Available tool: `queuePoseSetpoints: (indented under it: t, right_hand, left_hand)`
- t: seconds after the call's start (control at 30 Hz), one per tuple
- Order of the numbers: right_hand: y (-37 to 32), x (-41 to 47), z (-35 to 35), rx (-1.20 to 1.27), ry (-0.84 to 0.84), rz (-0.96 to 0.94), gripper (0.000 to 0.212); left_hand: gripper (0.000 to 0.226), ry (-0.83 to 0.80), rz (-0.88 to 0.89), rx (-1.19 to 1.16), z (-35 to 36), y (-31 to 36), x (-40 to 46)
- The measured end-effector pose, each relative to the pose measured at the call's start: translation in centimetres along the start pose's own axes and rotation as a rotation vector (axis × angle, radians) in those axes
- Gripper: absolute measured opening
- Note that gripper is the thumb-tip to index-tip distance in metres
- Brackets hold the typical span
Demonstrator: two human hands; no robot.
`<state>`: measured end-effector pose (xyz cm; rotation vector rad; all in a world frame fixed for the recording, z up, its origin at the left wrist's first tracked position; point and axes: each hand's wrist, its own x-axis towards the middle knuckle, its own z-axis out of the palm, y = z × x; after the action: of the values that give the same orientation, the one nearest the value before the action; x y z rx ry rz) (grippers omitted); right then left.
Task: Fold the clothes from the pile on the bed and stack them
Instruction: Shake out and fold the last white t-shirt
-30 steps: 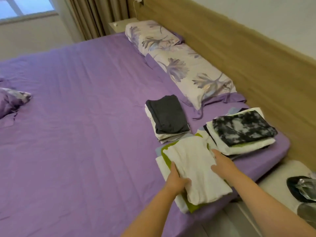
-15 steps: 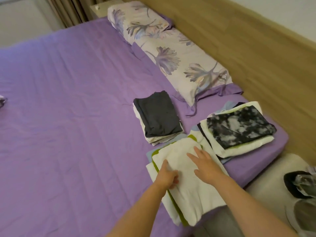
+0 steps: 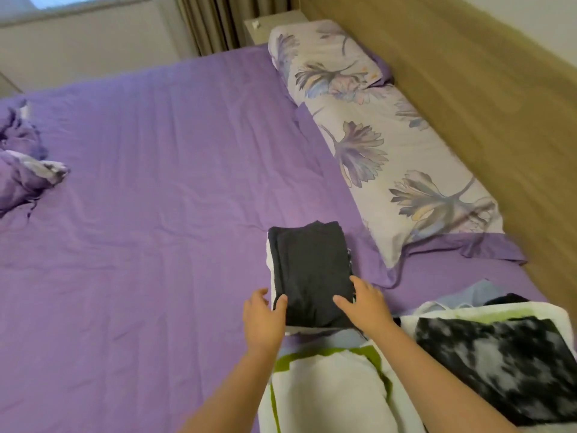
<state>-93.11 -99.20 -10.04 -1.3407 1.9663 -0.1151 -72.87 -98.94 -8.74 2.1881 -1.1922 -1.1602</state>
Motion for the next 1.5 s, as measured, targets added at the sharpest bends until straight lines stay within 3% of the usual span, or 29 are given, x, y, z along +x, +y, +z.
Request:
queuePoseSetpoints:
  t: [0.1,0.2,0.37,0.5,0.67,0.8,0.9,0.97,1.07,1.33,1.5]
  right_hand:
    - [0.5,4.2,1.0,0.189,-0.029,0.105,0.089]
    - [1.4,8.1,2.9,0.239,-0.063,0.214,0.105]
    - [2.3,11.5,6.5,0.265,0.028,0.311,0.104]
    - [2.4,11.9,7.4,0.252,0.072,0.317,0.101]
    - [3.2,11.9,6.0,0.387,0.035,0.338,0.094]
    - [3.2,11.8,5.2,0.725,-0.094,0.428,0.09]
    - [2.9,11.4,3.9,0.951,-0.316,0.458,0.083]
    - [2.5,10.7,2.9,0.991,-0.449,0.421,0.061]
    - [1.6,9.5,2.3,1.021,-0.424,0.376,0.04]
    - [-4.7,4.1,2.7,0.959,-0.401,0.229,0.07]
    - [-9.7,-2.6,4.3,0.985,-0.448,0.117,0.059]
  left_hand:
    - [0.089,-0.03,-0.053,0.034,1.5,1.1,4.4]
    - [0.108,-0.171,-0.217,-0.151,3.7,0.6,8.0]
    - [0.08,-0.256,-0.213,-0.413,6.8,-1.8,10.7]
    - [0.081,-0.33,-0.185,-0.513,7.3,-2.3,10.9]
    - [0.085,-0.492,-0.33,-0.606,6.8,-1.9,10.5]
    - [0.088,-0.608,-0.467,-0.623,6.0,-1.4,10.7]
    - [0.075,-0.692,-0.524,-0.65,4.5,-1.1,10.7]
    - [0.074,-0.668,-0.529,-0.686,3.6,-1.2,10.3]
    - [0.072,-0.617,-0.513,-0.765,2.4,-1.0,9.1]
    - [0.061,-0.529,-0.477,-0.917,-5.0,-2.7,3.6]
    - [0.047,-0.471,-0.37,-0.978,-12.1,-5.3,-1.0]
